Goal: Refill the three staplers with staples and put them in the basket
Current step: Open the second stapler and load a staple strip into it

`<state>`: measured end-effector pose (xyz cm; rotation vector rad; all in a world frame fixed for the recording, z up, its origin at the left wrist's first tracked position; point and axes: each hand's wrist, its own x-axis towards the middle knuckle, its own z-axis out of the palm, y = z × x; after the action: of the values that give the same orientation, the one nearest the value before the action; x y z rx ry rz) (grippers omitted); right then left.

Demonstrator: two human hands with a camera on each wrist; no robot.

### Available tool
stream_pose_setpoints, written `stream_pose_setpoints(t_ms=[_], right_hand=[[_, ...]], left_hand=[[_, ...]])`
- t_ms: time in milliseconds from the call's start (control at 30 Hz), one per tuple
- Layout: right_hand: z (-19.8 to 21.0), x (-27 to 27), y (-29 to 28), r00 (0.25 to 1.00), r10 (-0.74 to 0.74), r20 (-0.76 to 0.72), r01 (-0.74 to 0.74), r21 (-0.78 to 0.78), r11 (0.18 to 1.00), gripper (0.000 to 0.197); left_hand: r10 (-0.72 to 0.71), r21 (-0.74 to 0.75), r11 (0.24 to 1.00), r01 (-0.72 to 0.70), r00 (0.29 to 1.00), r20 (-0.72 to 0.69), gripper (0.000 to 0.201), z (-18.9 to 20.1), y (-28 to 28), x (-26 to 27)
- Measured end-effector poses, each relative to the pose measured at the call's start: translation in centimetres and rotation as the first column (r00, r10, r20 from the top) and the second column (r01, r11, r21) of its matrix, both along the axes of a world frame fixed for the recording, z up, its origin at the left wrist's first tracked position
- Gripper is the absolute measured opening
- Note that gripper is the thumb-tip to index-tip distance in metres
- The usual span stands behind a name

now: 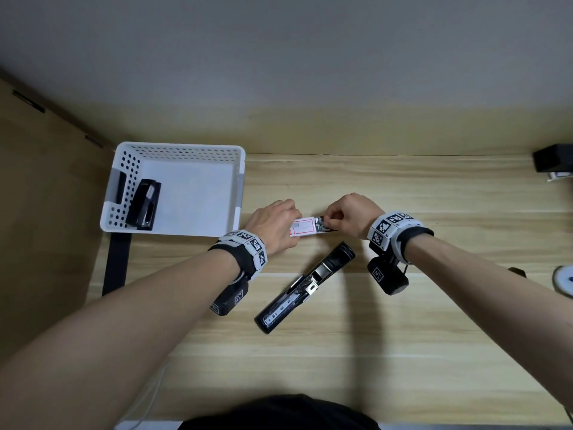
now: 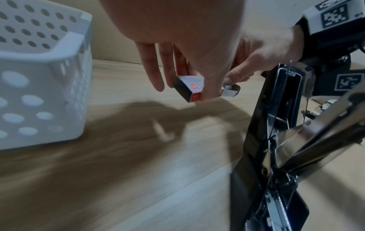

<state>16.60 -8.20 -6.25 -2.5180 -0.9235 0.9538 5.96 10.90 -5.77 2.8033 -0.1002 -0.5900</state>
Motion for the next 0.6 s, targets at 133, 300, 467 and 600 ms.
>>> stream_pose_setpoints(t_ms=[133, 300, 467, 600], right_hand=[[0.2, -0.4, -0.8, 0.997, -0.071, -0.015, 0.072, 0.073, 0.995, 0.008], [0.3, -0.9, -1.5, 0.981, -0.182, -0.067, 0.191, 0.172, 0.966, 0.011], [1.5, -1.9, -1.9, 0.968, -0.237, -0.077, 0.249, 0.240, 0.938, 0.012], [3.3, -3.1, -1.6, 0.974, -0.221, -0.044, 0.225, 0.278, 0.934, 0.014]], left_hand=[[0.005, 0.009, 1.000, -0.005, 1.000, -0.024, 0.037, -0.3, 0.3, -0.6], [0.055, 0.038, 0.998, -0.053, 0.997, -0.054, 0.030, -1.3, 1.0, -2.0], [0.120, 0.077, 0.990, -0.114, 0.990, -0.079, 0.028, -2.0, 1.6, -4.1], [0.148, 0.069, 0.987, -0.143, 0.987, -0.068, 0.028, -1.7, 2.1, -5.7]])
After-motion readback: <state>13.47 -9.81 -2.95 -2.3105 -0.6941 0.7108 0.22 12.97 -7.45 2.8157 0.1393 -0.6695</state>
